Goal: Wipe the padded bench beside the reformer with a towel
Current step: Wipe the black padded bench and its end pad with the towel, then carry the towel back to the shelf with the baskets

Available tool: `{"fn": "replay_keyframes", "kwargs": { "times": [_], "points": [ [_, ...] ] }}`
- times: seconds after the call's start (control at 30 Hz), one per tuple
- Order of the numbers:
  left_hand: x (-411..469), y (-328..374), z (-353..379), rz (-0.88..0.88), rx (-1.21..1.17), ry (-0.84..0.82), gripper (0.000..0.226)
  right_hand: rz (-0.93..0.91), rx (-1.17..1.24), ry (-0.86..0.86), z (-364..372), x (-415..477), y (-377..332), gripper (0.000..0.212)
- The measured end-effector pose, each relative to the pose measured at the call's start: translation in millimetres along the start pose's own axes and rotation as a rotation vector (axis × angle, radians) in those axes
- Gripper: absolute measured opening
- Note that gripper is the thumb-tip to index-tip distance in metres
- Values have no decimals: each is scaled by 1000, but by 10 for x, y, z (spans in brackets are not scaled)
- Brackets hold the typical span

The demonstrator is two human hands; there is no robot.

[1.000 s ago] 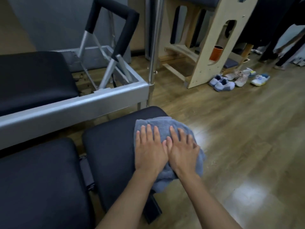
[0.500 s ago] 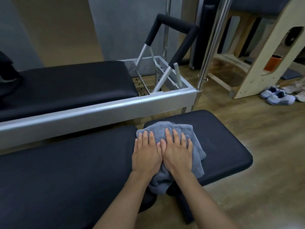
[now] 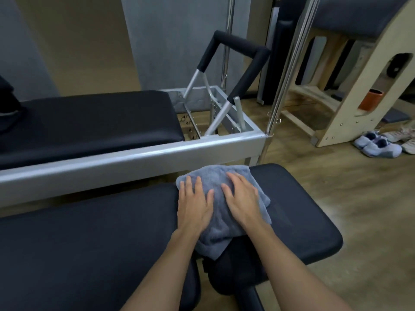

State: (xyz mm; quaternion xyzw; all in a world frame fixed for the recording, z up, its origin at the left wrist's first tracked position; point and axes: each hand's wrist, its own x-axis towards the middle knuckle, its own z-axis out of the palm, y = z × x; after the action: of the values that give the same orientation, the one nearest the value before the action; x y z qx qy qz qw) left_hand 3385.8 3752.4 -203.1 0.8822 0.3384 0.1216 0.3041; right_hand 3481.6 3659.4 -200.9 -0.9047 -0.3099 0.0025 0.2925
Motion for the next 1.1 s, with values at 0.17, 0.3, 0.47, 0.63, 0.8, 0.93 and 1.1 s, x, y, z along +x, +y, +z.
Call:
{"fn": "replay_keyframes", "kwargs": {
  "times": [0.17,0.3,0.47,0.63,0.8,0.93,1.1],
  "points": [
    [-134,127,-126,-278,-343,207,61,318,-205,-3,-241,3,51,71],
    [-52,163,-218,-378,-250,144,71,426,-248,-197,-291,60,14,87],
    [70,238,-321,-558,-378,68,78,417,-133,-217,-345,69,-20,58],
    [161,377,-327,-641,-528,185,25,337,117,-178,-445,78,39,42],
    [183,671,-211,-446,-363,274,20,311,180,-188,-578,181,59,41],
    [120,686,-144,-588,-241,159,52,322,216,-204,-573,142,46,36],
    [133,592,-322,-655,-460,184,42,343,397,-184,-568,44,29,27]
  ]
}}
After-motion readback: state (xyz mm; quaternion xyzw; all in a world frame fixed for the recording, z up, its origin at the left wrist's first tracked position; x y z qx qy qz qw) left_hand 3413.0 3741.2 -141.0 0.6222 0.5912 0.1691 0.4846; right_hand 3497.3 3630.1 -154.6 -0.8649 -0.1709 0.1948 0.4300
